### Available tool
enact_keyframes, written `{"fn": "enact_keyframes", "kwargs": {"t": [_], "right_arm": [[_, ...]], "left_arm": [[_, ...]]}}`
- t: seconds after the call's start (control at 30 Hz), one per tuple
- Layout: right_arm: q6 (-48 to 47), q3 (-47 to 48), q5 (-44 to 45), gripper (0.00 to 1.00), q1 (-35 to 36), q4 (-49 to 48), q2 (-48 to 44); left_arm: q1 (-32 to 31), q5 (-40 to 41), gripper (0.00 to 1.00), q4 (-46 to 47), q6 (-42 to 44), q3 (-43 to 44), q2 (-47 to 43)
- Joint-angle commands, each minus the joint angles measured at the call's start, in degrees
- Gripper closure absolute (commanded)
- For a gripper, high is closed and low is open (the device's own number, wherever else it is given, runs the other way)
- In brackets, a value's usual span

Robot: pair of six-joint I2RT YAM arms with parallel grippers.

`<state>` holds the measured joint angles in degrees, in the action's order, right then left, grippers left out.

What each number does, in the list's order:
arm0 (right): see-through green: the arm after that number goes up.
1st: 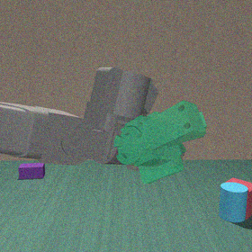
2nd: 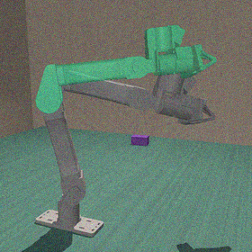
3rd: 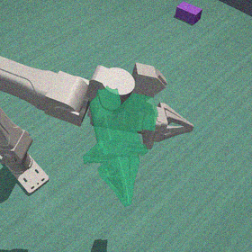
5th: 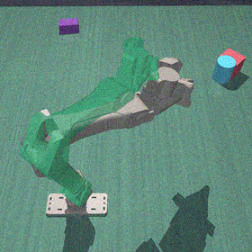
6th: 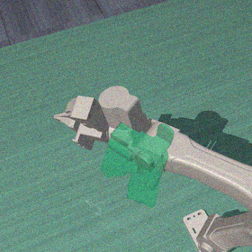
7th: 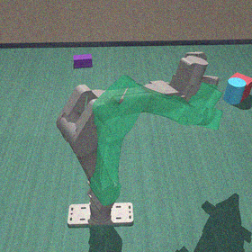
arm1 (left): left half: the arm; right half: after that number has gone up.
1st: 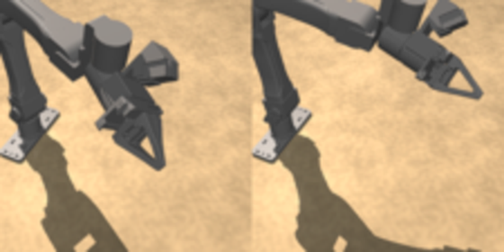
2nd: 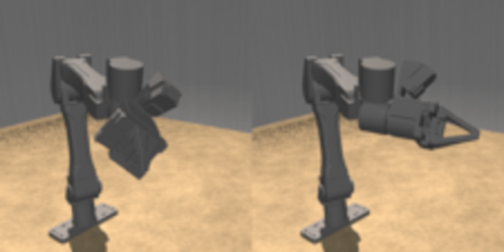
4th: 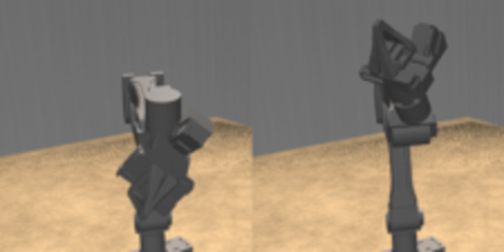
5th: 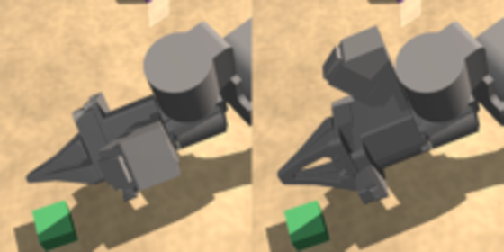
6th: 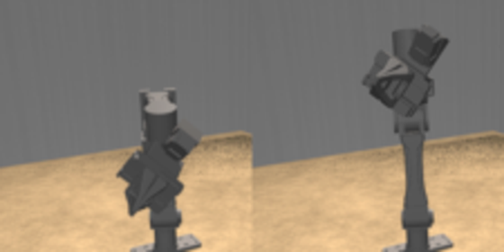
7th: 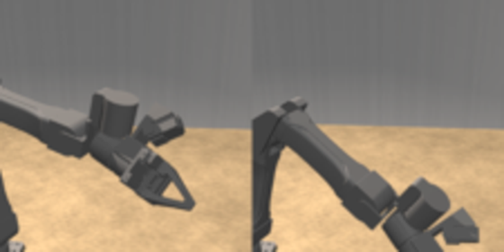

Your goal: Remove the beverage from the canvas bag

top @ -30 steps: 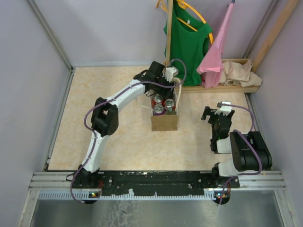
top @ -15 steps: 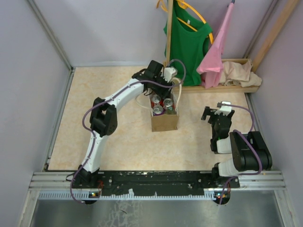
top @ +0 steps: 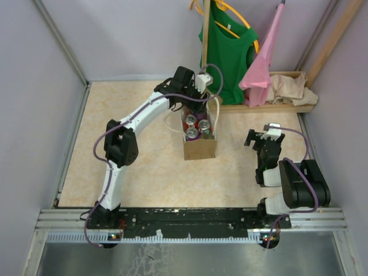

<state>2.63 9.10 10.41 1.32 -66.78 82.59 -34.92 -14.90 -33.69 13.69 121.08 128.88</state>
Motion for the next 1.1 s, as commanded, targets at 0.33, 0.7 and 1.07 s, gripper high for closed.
{"fn": "enact_keyframes", "kwargs": {"t": [0.33,0.7,1.07], "right_arm": [[0.08,1.18,0.22,0.01,-0.09,-2.98,0.03],[0.08,1.18,0.19,0.01,-0.11,-2.91,0.03],[0.09,1.18,0.21,0.01,-0.09,-2.91,0.03]], "left_arm": [[2.53,1.72,1.0,8.36,0.06,7.91,-13.78],[8.85,8.37,1.0,7.57,-2.51,8.35,-17.46],[16.88,12.4,1.0,10.02,-8.11,-6.42,-17.62]]}}
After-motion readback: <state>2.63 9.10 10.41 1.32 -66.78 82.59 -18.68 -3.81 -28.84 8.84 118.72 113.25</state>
